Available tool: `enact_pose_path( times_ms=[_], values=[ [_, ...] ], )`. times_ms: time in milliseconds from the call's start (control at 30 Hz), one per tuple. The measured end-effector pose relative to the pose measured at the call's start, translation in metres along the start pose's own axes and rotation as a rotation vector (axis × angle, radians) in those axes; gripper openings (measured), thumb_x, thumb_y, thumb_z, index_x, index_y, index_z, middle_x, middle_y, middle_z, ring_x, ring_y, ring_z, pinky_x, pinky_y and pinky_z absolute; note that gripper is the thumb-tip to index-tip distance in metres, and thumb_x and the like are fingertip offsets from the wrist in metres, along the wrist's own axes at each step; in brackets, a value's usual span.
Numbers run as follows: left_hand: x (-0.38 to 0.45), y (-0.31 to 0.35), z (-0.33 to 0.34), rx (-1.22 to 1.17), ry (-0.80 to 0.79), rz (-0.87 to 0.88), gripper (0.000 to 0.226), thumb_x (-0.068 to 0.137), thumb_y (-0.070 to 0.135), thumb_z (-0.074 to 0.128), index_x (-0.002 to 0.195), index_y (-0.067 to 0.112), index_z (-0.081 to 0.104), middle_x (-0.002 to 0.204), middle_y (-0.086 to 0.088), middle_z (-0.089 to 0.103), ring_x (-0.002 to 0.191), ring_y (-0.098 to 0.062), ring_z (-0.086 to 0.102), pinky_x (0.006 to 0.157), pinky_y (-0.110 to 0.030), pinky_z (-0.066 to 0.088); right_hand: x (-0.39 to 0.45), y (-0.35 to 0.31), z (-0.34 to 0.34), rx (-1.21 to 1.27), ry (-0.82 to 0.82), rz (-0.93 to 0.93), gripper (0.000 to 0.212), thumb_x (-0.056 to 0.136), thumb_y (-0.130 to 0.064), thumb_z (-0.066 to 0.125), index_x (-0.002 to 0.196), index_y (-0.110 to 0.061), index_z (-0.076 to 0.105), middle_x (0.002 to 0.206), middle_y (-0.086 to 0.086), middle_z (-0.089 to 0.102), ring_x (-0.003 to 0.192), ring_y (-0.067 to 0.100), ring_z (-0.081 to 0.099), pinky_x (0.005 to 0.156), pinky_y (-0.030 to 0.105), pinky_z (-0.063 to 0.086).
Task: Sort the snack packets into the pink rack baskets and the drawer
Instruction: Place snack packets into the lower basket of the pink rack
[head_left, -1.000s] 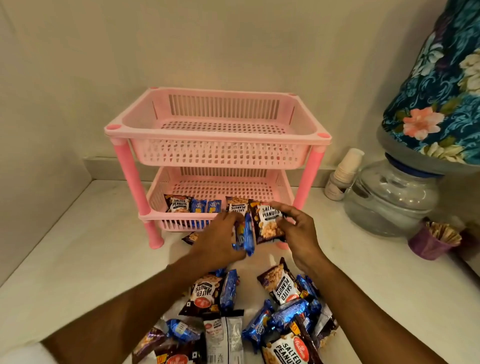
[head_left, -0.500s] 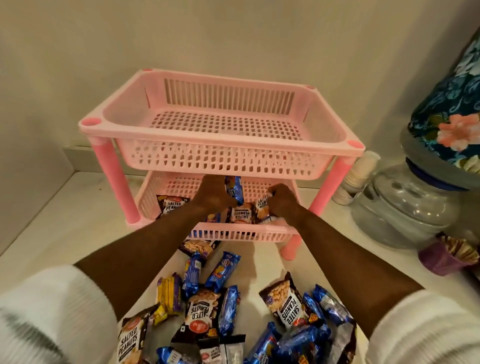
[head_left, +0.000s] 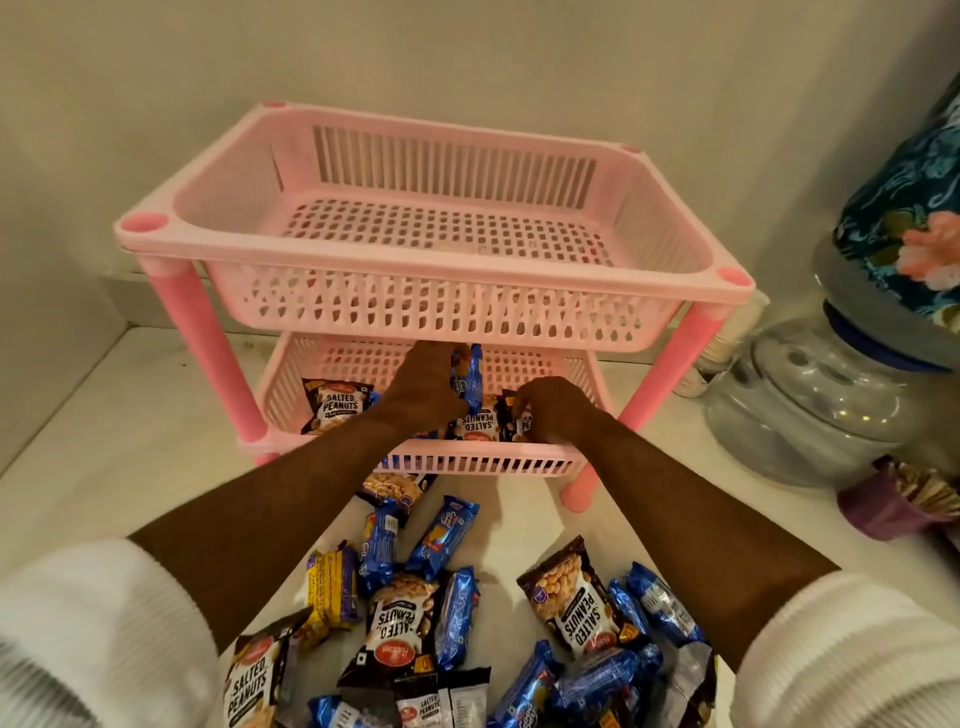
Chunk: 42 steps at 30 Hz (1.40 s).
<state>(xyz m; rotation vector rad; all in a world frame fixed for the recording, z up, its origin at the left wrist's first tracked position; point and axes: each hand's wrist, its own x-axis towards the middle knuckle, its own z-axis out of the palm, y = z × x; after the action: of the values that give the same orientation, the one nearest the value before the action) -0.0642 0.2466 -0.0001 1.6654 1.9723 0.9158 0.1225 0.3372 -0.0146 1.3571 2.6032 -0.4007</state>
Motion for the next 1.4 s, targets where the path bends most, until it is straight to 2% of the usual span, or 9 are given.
enact_pose_path(
  times_ms=[167, 267, 367, 467, 733, 900, 1033, 1167, 1400],
  values=[
    [0.001, 0.002, -0.001, 0.082, -0.034, 0.003, 0.067, 0.066, 0.009, 0.087, 0.125, 0.013, 0.055, 0.130, -0.012, 0.052, 0.119, -0.026, 0.052, 0.099, -0.037, 0.048, -0.001, -0.004, -0.006, 0.096, 0.066, 0.015, 0.024, 0.081, -0.021, 0.078, 0.105, -0.025, 0.077, 0.121, 0.001, 0.070, 0.109, 0.022, 0.065, 0.089, 0.033, 0.054],
    [0.003, 0.008, 0.000, 0.100, -0.043, 0.005, 0.072, 0.066, 0.012, 0.087, 0.130, 0.013, 0.054, 0.134, -0.012, 0.050, 0.123, -0.026, 0.050, 0.103, -0.035, 0.044, 0.001, -0.023, -0.016, 0.663, 0.297, 0.187, 0.012, 0.090, -0.029, 0.072, 0.098, -0.020, 0.073, 0.112, 0.006, 0.074, 0.092, 0.021, 0.071, 0.079, 0.038, 0.061],
    [0.006, 0.016, 0.005, 0.074, -0.030, 0.005, 0.068, 0.064, 0.010, 0.086, 0.126, 0.010, 0.058, 0.133, -0.014, 0.052, 0.124, -0.029, 0.050, 0.102, -0.033, 0.044, -0.002, -0.042, -0.020, 1.111, 0.138, 0.245, 0.030, 0.089, -0.033, 0.076, 0.112, -0.016, 0.065, 0.110, 0.014, 0.073, 0.091, 0.027, 0.074, 0.078, 0.046, 0.064],
    [0.006, 0.023, 0.015, -0.052, 0.001, 0.025, 0.058, 0.066, 0.008, 0.085, 0.119, 0.005, 0.061, 0.125, -0.012, 0.056, 0.121, -0.028, 0.050, 0.099, -0.013, 0.038, -0.005, -0.048, -0.012, 1.014, 0.127, 0.183, 0.048, 0.083, -0.024, 0.082, 0.125, -0.016, 0.058, 0.115, 0.015, 0.071, 0.103, 0.032, 0.071, 0.089, 0.050, 0.060],
    [0.003, 0.032, 0.025, -0.130, -0.025, 0.059, 0.065, 0.073, 0.006, 0.081, 0.133, 0.013, 0.056, 0.137, -0.011, 0.046, 0.125, -0.028, 0.048, 0.104, -0.040, 0.046, 0.016, -0.032, -0.002, 0.832, 0.472, 0.294, 0.032, 0.074, -0.029, 0.087, 0.085, -0.033, 0.057, 0.085, -0.010, 0.061, 0.085, 0.014, 0.063, 0.070, 0.026, 0.056],
    [-0.007, 0.002, 0.017, 0.108, -0.052, -0.030, 0.052, 0.085, 0.020, 0.073, 0.133, 0.021, 0.053, 0.131, -0.004, 0.051, 0.123, -0.021, 0.047, 0.104, -0.027, 0.035, 0.032, -0.009, -0.010, 0.586, 0.471, 0.274, 0.039, 0.086, -0.023, 0.073, 0.124, -0.016, 0.066, 0.129, 0.008, 0.068, 0.117, 0.027, 0.063, 0.090, 0.028, 0.048],
    [-0.024, -0.018, -0.001, 0.181, -0.086, -0.011, 0.039, 0.088, 0.034, 0.068, 0.125, 0.020, 0.063, 0.125, -0.005, 0.060, 0.121, -0.024, 0.050, 0.104, -0.038, 0.043, 0.046, 0.007, -0.012, 0.488, 0.376, 0.349, 0.044, 0.093, -0.031, 0.068, 0.133, -0.016, 0.061, 0.137, 0.007, 0.062, 0.124, 0.024, 0.059, 0.085, 0.020, 0.038],
    [-0.040, -0.027, -0.003, 0.272, -0.001, -0.011, 0.031, 0.093, 0.039, 0.058, 0.118, 0.023, 0.064, 0.121, -0.004, 0.058, 0.121, -0.024, 0.044, 0.101, -0.037, 0.041, 0.052, 0.003, -0.002, 0.366, 0.388, 0.332, 0.060, 0.092, -0.036, 0.070, 0.143, -0.011, 0.051, 0.147, 0.013, 0.053, 0.133, 0.032, 0.051, 0.109, 0.038, 0.044],
    [-0.046, -0.024, -0.003, 0.333, 0.037, -0.008, 0.032, 0.094, 0.037, 0.057, 0.122, 0.021, 0.062, 0.122, -0.004, 0.057, 0.120, -0.024, 0.045, 0.098, -0.036, 0.042, 0.047, -0.003, -0.002, 0.383, 0.401, 0.279, 0.058, 0.094, -0.040, 0.066, 0.141, -0.009, 0.052, 0.143, 0.015, 0.056, 0.130, 0.033, 0.055, 0.107, 0.042, 0.047]
  ],
)
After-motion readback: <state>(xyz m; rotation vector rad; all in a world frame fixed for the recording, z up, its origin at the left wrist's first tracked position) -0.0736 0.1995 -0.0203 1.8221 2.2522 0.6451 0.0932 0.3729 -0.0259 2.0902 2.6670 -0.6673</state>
